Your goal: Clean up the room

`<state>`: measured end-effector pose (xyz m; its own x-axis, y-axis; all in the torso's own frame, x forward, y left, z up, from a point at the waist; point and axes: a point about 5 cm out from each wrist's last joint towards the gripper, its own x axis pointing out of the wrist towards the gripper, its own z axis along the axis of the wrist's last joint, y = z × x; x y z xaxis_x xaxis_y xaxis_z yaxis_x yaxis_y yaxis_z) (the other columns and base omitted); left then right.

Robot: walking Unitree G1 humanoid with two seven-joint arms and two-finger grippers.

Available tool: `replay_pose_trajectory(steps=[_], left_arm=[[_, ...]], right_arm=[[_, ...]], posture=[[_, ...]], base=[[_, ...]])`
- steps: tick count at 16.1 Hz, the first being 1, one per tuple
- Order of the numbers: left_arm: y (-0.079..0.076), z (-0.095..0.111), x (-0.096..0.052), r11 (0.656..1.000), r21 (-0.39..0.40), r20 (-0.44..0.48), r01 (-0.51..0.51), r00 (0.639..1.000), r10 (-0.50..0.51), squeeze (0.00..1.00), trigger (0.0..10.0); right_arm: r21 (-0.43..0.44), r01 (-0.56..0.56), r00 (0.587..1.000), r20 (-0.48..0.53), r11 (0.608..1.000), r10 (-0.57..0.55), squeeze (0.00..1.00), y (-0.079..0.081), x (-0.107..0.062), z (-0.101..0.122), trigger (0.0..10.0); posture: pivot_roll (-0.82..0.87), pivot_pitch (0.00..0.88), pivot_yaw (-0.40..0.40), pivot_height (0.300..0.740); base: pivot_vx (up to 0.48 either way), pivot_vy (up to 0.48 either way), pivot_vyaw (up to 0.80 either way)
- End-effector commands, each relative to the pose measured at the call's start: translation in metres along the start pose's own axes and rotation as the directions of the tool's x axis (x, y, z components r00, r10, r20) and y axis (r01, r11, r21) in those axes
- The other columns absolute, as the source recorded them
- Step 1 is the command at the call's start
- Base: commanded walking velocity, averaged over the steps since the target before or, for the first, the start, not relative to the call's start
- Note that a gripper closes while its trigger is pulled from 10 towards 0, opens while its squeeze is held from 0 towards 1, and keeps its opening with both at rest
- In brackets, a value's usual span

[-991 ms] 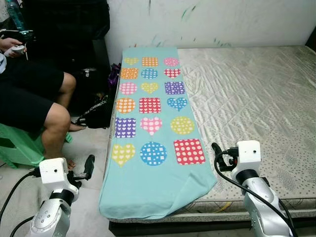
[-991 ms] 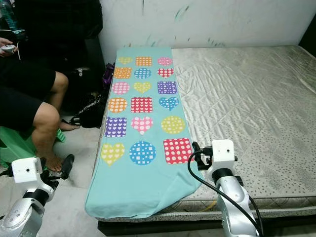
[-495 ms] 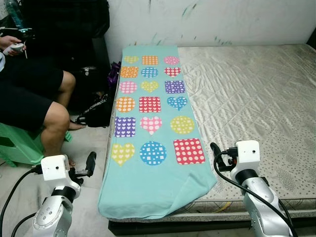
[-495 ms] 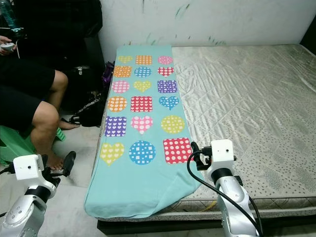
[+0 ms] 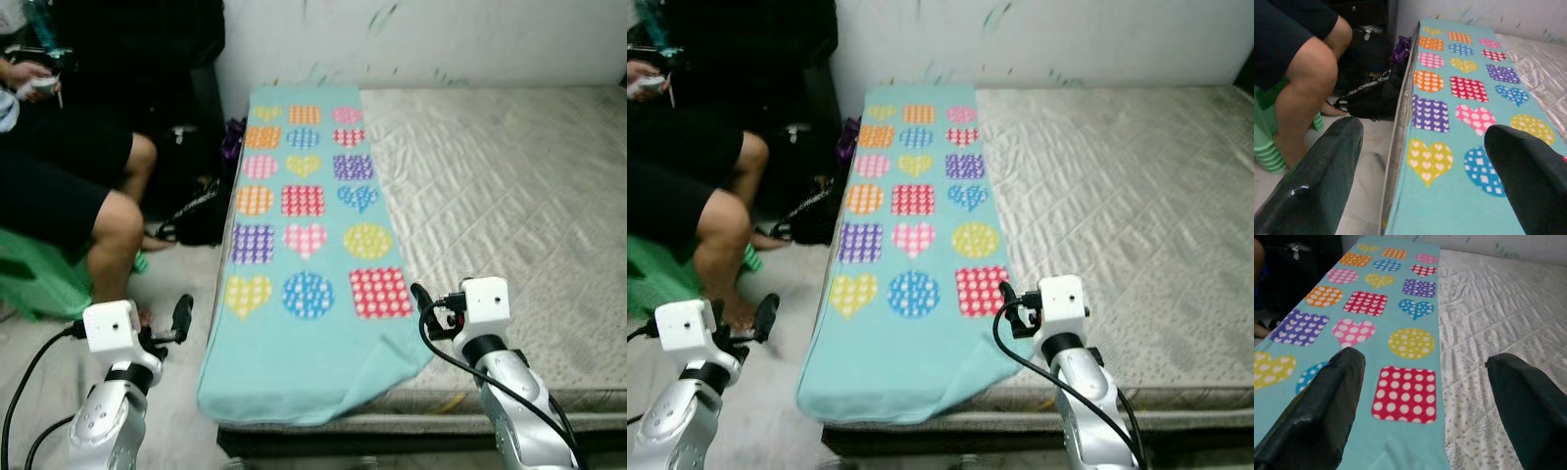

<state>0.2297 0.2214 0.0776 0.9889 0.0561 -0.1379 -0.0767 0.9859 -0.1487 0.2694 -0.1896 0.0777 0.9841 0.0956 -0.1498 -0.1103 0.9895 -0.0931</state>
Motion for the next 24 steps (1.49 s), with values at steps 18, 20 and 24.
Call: replay_pose_trajectory(steps=[18,20,24], left_arm=[[-0.0034,0.0003,0.0026,0.999,-0.034,0.011,0.026,1.0,-0.025,0.0,10.0],[-0.0039,0.0006,0.003,0.999,-0.034,0.013,0.028,1.0,-0.027,0.0,10.0],[-0.0041,0.0008,0.0031,0.999,-0.034,0.012,0.021,1.0,-0.02,0.0,10.0]], right_arm=[[-0.017,-0.036,0.999,0.025,0.999,0.037,0.0,0.0049,0.0032,0.0018,10.0],[-0.018,-0.038,0.999,0.025,0.999,0.038,0.0,0.005,0.0035,0.0018,10.0],[-0.016,-0.037,0.999,0.021,0.999,0.038,0.0,0.0047,0.0037,0.0012,10.0]], posture=[[-0.16,0.055,0.033,0.594],[-0.16,0.054,0.032,0.594],[-0.16,0.063,0.028,0.594]], base=[[0.0,0.0,0.0],[0.244,0.0,0.0],[0.246,0.0,0.0]])
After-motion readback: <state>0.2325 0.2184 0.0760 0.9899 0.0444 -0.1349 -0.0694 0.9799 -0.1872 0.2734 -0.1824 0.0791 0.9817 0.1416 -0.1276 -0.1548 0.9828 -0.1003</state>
